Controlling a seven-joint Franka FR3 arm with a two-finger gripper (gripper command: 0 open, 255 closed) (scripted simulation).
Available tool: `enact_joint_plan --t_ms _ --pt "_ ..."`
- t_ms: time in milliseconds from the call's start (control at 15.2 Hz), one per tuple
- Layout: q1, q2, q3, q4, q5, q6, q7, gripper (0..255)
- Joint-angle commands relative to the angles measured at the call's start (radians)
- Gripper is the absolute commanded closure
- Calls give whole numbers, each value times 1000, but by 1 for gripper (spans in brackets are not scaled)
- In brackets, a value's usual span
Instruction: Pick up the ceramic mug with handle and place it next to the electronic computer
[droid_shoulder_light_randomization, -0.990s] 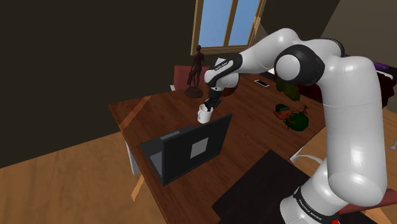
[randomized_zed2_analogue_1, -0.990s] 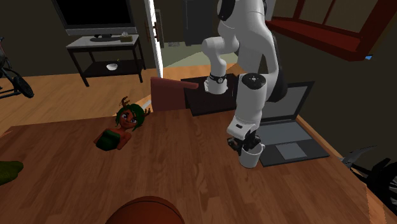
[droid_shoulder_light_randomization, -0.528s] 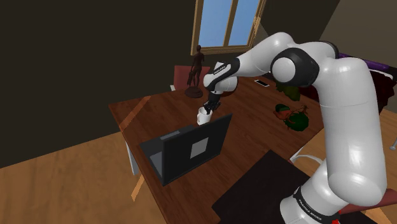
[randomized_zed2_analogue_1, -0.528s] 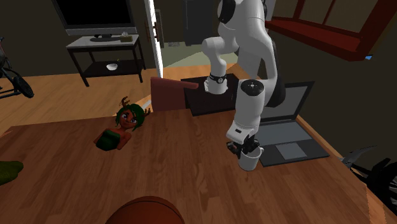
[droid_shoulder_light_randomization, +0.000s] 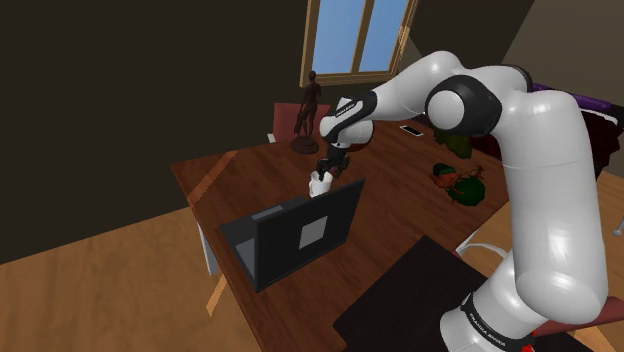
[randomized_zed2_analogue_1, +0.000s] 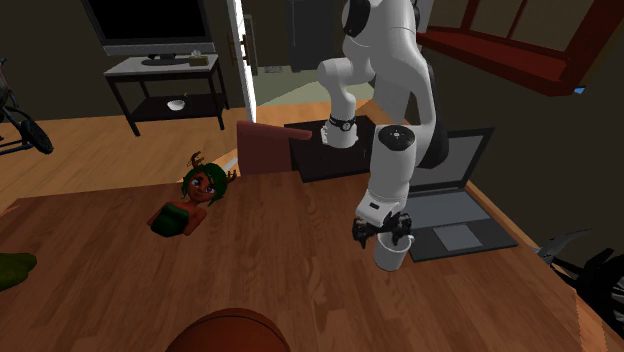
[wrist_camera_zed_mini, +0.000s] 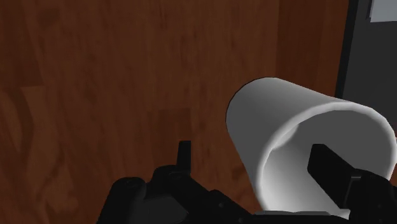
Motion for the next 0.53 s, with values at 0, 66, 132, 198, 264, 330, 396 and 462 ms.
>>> enact_joint_plan --t_ms 0,66,132,198,264,330,396,462 --pt "0 0 0 0 0 0 0 0" --pt "0 0 0 0 0 0 0 0" --pt "4 -23 -7 -1 -9 -22 5 0" --pt "7 -46 -14 -1 -18 -44 11 0" --pt "10 -68 -21 0 -27 -66 16 0" --pt "13 -85 -26 2 -34 -85 21 0" --pt "13 -85 -26 2 -34 -85 21 0" --pt "13 -85 -26 2 -34 -85 21 0"
